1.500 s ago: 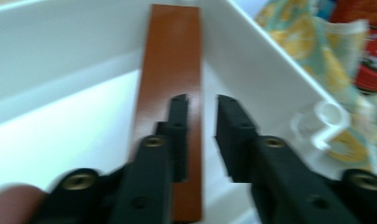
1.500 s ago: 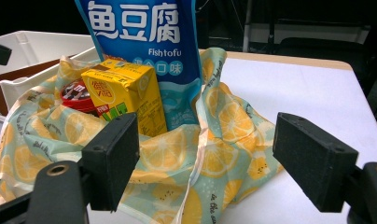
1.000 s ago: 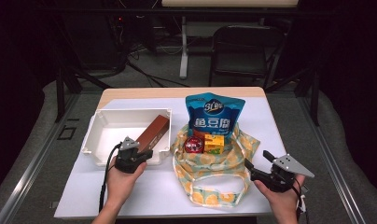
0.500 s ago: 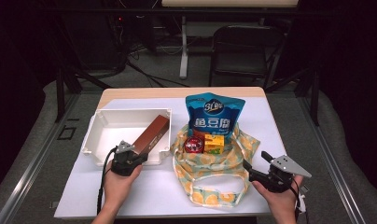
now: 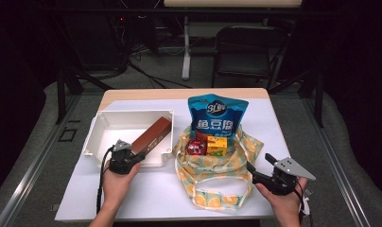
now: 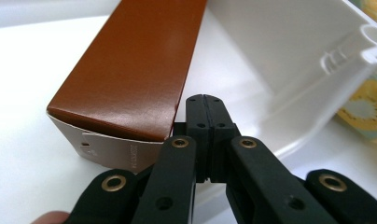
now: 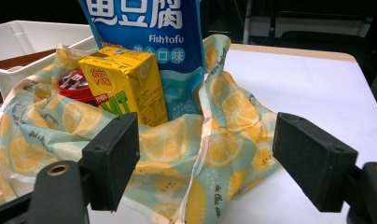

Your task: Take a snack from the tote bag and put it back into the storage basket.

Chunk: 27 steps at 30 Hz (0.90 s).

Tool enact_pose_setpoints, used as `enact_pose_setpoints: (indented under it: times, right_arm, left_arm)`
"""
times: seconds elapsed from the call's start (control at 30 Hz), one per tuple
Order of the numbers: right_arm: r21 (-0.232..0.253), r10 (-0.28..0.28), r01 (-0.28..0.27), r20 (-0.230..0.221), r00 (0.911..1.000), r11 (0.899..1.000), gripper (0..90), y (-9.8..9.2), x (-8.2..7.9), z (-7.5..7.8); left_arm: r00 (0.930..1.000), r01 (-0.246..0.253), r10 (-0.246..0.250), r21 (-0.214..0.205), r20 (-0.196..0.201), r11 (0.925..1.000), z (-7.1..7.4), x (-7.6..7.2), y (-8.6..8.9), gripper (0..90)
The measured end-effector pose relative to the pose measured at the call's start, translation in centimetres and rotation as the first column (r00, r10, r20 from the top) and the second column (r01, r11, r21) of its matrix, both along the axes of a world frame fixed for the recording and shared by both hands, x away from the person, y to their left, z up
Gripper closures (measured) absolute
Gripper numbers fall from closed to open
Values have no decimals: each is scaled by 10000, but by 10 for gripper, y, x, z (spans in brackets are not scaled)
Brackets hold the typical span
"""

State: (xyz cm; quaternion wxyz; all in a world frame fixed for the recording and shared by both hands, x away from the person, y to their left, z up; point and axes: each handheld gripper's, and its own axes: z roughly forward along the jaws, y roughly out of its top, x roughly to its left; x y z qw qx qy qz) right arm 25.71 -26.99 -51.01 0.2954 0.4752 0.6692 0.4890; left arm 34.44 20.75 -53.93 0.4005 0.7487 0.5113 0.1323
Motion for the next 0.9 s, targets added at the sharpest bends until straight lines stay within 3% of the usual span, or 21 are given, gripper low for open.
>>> enact_pose_setpoints:
  times: [0.2, 0.5, 0.83, 0.9]
  right_arm:
    - [-52, 4, -4, -55, 10000, 10000, 230, 1, 0, 0]
    - [-33, 0, 0, -55, 10000, 10000, 231, 3, 0, -1]
    - [-53, -27, 26, -107, 9999, 10000, 233, 2, 0, -2]
    - [-52, -23, 22, -105, 9999, 10000, 233, 3, 0, -2]
  left_arm:
    - [9987, -505, 506, -101, 118, 9987, 1, 9, 8, 900]
    - [9944, -1055, 1053, -343, -73, 9938, -2, 21, 15, 900]
    - [9917, -1260, 1265, -232, 229, 9918, 15, 35, 9, 900]
    - [9919, -1263, 1265, -200, 102, 9918, 16, 37, 9, 900]
